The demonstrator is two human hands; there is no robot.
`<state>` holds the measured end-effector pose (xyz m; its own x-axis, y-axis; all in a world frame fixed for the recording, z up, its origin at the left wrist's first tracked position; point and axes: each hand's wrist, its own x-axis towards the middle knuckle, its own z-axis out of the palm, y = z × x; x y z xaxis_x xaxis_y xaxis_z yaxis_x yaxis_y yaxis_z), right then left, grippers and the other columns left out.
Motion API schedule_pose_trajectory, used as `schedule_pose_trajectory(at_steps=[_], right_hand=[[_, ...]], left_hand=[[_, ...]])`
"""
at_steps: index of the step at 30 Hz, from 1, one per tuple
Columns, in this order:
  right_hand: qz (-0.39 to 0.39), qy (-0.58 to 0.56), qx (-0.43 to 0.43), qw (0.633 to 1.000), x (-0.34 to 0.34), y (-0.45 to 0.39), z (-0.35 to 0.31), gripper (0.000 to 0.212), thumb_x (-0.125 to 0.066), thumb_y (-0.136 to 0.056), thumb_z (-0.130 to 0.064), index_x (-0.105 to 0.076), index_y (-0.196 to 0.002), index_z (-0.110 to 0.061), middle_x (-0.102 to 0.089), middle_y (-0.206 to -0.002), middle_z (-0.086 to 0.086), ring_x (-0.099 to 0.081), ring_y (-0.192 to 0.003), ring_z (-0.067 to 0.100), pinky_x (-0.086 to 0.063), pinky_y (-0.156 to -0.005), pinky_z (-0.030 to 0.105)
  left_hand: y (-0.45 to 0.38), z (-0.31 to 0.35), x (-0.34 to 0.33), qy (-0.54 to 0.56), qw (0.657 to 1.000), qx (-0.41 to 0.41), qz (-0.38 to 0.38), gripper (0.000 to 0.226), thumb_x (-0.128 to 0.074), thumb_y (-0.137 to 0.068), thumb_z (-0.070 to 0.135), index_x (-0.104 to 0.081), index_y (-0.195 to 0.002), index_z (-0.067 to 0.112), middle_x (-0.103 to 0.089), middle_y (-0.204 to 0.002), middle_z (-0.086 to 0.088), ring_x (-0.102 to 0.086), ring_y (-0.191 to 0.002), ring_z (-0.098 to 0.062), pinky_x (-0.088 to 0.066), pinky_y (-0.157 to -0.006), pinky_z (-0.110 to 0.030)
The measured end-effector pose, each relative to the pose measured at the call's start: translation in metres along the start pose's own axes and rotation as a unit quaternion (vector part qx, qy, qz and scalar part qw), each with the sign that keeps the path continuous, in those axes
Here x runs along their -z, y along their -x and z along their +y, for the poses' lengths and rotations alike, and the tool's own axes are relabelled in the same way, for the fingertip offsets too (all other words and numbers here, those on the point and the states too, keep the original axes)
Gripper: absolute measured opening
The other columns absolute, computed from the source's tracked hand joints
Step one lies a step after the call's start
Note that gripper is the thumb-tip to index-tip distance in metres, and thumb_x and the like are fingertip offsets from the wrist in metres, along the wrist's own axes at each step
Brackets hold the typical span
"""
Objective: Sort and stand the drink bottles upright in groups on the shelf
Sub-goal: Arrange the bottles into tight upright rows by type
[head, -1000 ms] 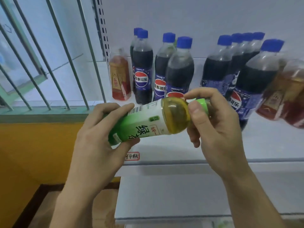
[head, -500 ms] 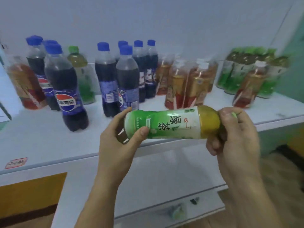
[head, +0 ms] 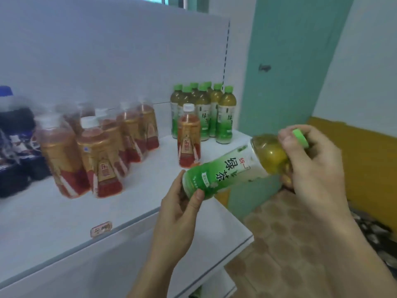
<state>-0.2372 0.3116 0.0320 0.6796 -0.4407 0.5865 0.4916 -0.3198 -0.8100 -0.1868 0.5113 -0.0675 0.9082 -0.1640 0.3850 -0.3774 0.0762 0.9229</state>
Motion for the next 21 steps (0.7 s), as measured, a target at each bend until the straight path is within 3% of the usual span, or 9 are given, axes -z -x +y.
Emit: schedule_pose_trajectory(at_steps=[2, 7, 10, 14, 17, 21], right_hand=[[-0.014, 0.046, 0.030, 0.998, 0.008, -0.046, 0.010, 0.015, -0.063, -0.092, -0.044, -0.069, -0.081, -0.035, -0.061, -0.066, -0.015, -0.053, -0.056, 0.002, -0.042, -0.045, 0.017], [-0.109, 0.135, 0.083, 0.981, 0.006, -0.157, 0.043, 0.017, -0.064, -0.095, -0.039, -0.068, -0.088, -0.024, -0.060, -0.063, -0.020, -0.052, -0.054, -0.003, -0.040, -0.047, 0.011], [-0.189, 0.187, 0.107, 0.958, -0.008, -0.217, 0.062, 0.022, -0.062, -0.097, -0.040, -0.068, -0.095, -0.019, -0.059, -0.067, -0.015, -0.052, -0.057, 0.001, -0.042, -0.051, 0.021], [-0.289, 0.235, 0.182, 0.910, -0.036, -0.275, 0.084, 0.025, -0.057, -0.099, -0.040, -0.067, -0.100, -0.018, -0.068, -0.090, -0.001, -0.064, -0.080, 0.016, -0.050, -0.068, 0.032], [-0.342, 0.273, 0.237, 0.868, -0.063, -0.307, 0.105, 0.021, -0.054, -0.101, -0.044, -0.062, -0.107, -0.026, -0.063, -0.091, -0.010, -0.057, -0.078, 0.006, -0.038, -0.065, 0.019], [-0.398, 0.259, 0.284, 0.833, -0.094, -0.335, 0.127, 0.021, -0.054, -0.100, -0.045, -0.060, -0.107, -0.026, -0.062, -0.092, -0.011, -0.056, -0.085, 0.015, -0.040, -0.074, 0.031]], left_hand=[[-0.028, -0.010, -0.030, 0.011, 1.000, 0.021, -0.020, 0.035, -0.063, -0.099, 0.008, -0.063, -0.132, 0.021, -0.075, -0.120, 0.011, -0.068, -0.115, -0.007, -0.053, -0.091, -0.016], [-0.096, -0.031, -0.086, 0.057, 0.993, 0.098, -0.015, 0.026, -0.068, -0.096, 0.011, -0.068, -0.119, 0.024, -0.079, -0.106, 0.012, -0.074, -0.099, -0.006, -0.058, -0.077, -0.019], [-0.134, -0.035, -0.105, 0.061, 0.987, 0.145, -0.003, 0.016, -0.066, -0.098, 0.017, -0.068, -0.110, 0.027, -0.079, -0.104, 0.009, -0.074, -0.096, -0.008, -0.060, -0.075, -0.023], [-0.172, -0.040, -0.117, 0.064, 0.975, 0.206, 0.047, 0.014, -0.067, -0.096, 0.015, -0.064, -0.101, 0.028, -0.075, -0.109, -0.006, -0.073, -0.099, -0.017, -0.061, -0.080, -0.029], [-0.197, -0.051, -0.127, 0.053, 0.969, 0.223, 0.097, 0.026, -0.069, -0.092, 0.014, -0.061, -0.111, 0.030, -0.076, -0.106, -0.005, -0.073, -0.100, -0.017, -0.061, -0.084, -0.032], [-0.221, -0.067, -0.134, -0.107, 0.962, 0.217, 0.127, 0.053, -0.072, -0.091, 0.027, -0.047, -0.136, 0.038, -0.074, -0.110, 0.005, -0.072, -0.099, -0.017, -0.059, -0.092, -0.046]])
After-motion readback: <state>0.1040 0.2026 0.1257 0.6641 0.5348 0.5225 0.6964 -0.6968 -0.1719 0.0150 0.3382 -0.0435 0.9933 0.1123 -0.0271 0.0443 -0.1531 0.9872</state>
